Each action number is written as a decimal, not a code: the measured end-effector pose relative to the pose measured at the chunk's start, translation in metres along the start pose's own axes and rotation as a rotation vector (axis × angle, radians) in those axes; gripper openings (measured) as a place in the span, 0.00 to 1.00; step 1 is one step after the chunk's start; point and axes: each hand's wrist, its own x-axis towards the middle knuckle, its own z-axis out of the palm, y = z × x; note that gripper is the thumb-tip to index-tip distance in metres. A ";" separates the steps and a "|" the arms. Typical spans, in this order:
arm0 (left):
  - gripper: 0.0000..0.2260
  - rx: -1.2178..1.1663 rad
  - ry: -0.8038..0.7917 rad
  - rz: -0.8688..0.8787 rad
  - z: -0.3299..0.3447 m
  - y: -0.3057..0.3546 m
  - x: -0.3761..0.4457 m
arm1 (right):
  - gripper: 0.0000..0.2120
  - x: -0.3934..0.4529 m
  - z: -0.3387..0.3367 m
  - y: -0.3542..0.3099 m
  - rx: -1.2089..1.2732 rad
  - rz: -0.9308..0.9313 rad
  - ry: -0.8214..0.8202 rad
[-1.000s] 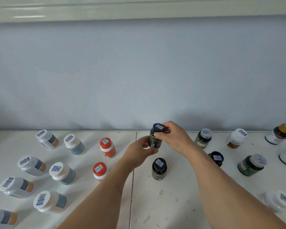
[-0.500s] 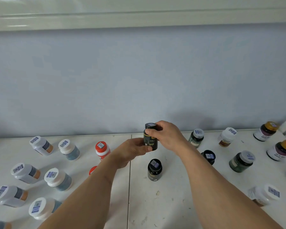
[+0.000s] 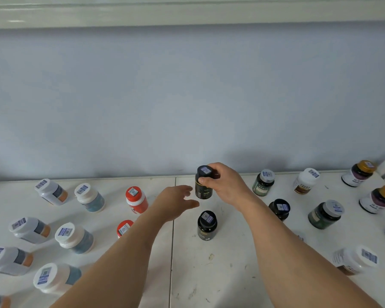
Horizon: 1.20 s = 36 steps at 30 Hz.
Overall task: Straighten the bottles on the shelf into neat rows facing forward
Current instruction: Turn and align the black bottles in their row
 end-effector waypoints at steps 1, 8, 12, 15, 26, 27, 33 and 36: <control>0.25 0.157 0.043 0.017 0.002 -0.001 -0.001 | 0.19 0.001 0.003 0.005 -0.004 0.013 -0.006; 0.19 0.488 0.152 0.141 0.009 -0.004 -0.006 | 0.19 0.002 0.021 0.026 -0.040 0.068 -0.033; 0.19 0.509 0.147 0.143 0.013 -0.004 -0.004 | 0.19 0.004 0.027 0.031 -0.029 0.080 -0.034; 0.19 0.524 0.165 0.159 0.012 -0.003 -0.005 | 0.26 0.006 0.026 0.028 -0.024 0.097 -0.050; 0.14 0.670 0.346 0.273 0.003 0.032 -0.039 | 0.14 -0.048 0.004 -0.002 -0.684 -0.149 0.060; 0.13 0.689 0.354 0.290 0.003 0.036 -0.045 | 0.14 -0.057 0.003 -0.004 -0.725 -0.162 0.051; 0.10 0.839 0.405 0.427 0.006 0.057 -0.096 | 0.15 -0.119 -0.001 -0.013 -0.844 -0.197 0.103; 0.11 0.832 0.414 0.466 0.013 0.060 -0.125 | 0.15 -0.157 -0.006 -0.016 -0.866 -0.187 0.153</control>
